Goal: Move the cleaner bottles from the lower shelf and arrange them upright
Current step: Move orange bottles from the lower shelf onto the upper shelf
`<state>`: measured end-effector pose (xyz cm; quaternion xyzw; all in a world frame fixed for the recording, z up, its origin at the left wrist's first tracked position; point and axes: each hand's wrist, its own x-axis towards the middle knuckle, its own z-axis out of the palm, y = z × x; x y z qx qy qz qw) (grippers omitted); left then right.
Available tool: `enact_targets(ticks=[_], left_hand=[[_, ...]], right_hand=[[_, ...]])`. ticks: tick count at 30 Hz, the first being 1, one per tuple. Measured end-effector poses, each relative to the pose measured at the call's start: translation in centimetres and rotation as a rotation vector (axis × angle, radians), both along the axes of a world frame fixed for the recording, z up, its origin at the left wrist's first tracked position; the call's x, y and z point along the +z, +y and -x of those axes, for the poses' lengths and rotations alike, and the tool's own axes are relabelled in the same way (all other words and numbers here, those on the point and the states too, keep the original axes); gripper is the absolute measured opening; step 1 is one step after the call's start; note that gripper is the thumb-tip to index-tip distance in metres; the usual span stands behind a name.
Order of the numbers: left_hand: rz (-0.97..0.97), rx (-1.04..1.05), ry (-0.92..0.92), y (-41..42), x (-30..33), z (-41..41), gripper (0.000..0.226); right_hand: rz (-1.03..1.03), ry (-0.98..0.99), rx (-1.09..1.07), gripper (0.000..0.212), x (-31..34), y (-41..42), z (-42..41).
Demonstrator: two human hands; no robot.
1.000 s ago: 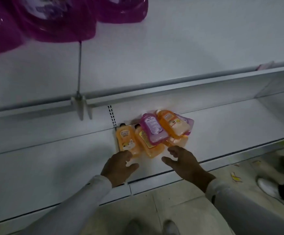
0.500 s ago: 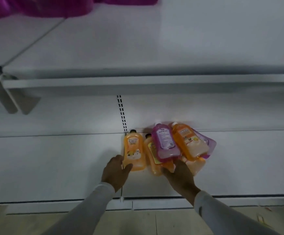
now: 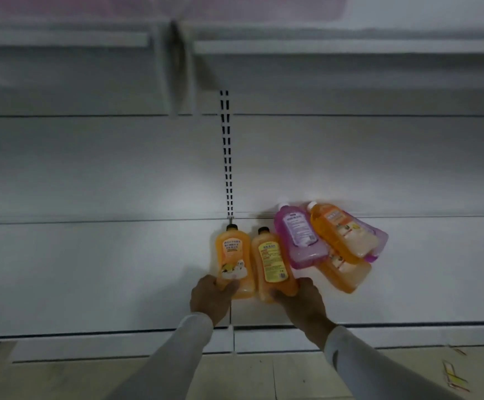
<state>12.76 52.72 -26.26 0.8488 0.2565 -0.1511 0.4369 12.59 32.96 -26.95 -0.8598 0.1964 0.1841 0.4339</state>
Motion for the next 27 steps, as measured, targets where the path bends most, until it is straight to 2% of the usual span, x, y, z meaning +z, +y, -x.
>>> enact_targets(ticks=[7,11,14,16,19,21,24,27], left_hand=[[-0.004,0.050,0.004,7.6,0.5,4.5,0.035],[0.008,0.049,-0.001,10.0,0.7,5.3,0.030],[-0.036,0.043,-0.024,10.3,0.7,5.6,0.028],[-0.077,0.042,-0.042,10.4,1.0,5.8,0.028],[-0.092,0.042,-0.047,10.5,1.3,6.1,0.031],[-0.085,0.042,-0.035,10.6,1.4,6.2,0.033],[-0.071,0.028,-0.013,11.3,1.6,6.1,0.036],[-0.065,0.033,-0.002,12.2,1.6,5.7,0.044]], right_hand=[[-0.021,0.054,0.171,0.079,-1.4,6.1,1.5],[-0.061,0.057,0.051,0.068,-0.6,7.6,1.2],[0.192,-0.157,0.104,0.068,-0.2,7.9,1.4],[0.299,-0.313,0.187,0.053,0.3,8.4,2.4],[0.336,-0.435,0.310,0.061,1.3,9.5,4.1],[0.243,-0.431,0.363,0.063,2.0,10.6,4.7],[0.122,-0.389,0.393,0.053,2.1,11.9,4.6],[0.098,-0.419,0.363,0.019,2.8,12.6,3.4]])
